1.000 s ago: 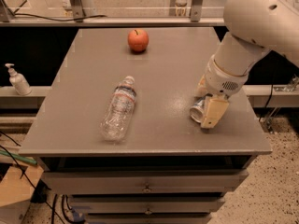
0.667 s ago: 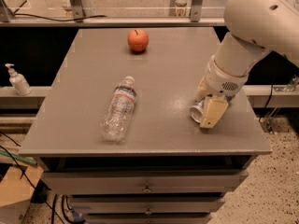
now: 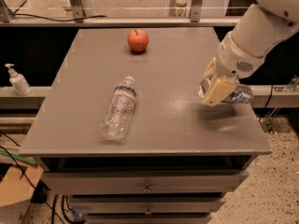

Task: Pick redbull can

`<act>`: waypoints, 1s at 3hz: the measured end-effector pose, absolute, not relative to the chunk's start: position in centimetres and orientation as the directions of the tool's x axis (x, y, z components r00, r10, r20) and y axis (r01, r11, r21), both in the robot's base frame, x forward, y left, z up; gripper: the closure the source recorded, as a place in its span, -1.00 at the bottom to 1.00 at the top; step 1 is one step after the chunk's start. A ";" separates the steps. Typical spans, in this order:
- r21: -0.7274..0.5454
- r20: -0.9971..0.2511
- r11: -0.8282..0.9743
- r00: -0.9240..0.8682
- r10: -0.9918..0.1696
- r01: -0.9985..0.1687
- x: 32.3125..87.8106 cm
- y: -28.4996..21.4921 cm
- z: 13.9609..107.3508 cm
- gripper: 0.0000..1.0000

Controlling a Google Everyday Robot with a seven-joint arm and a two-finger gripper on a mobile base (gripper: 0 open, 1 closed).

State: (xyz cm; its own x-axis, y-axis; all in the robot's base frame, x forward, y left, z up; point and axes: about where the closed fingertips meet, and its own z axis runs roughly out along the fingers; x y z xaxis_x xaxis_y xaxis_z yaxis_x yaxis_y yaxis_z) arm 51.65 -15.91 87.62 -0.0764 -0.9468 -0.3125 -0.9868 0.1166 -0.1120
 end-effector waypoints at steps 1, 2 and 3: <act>-0.195 -0.380 0.184 -0.099 -0.920 -0.963 52.5 -16.6 93.0 1.00; -0.278 -0.414 0.237 -0.106 -0.904 -0.931 53.1 -17.5 97.8 1.00; -0.305 -0.421 0.242 -0.098 -0.902 -0.921 53.3 -17.6 99.3 1.00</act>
Offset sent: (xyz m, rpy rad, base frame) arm 0.0220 -0.0453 0.2170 0.0849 -0.4310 -0.2065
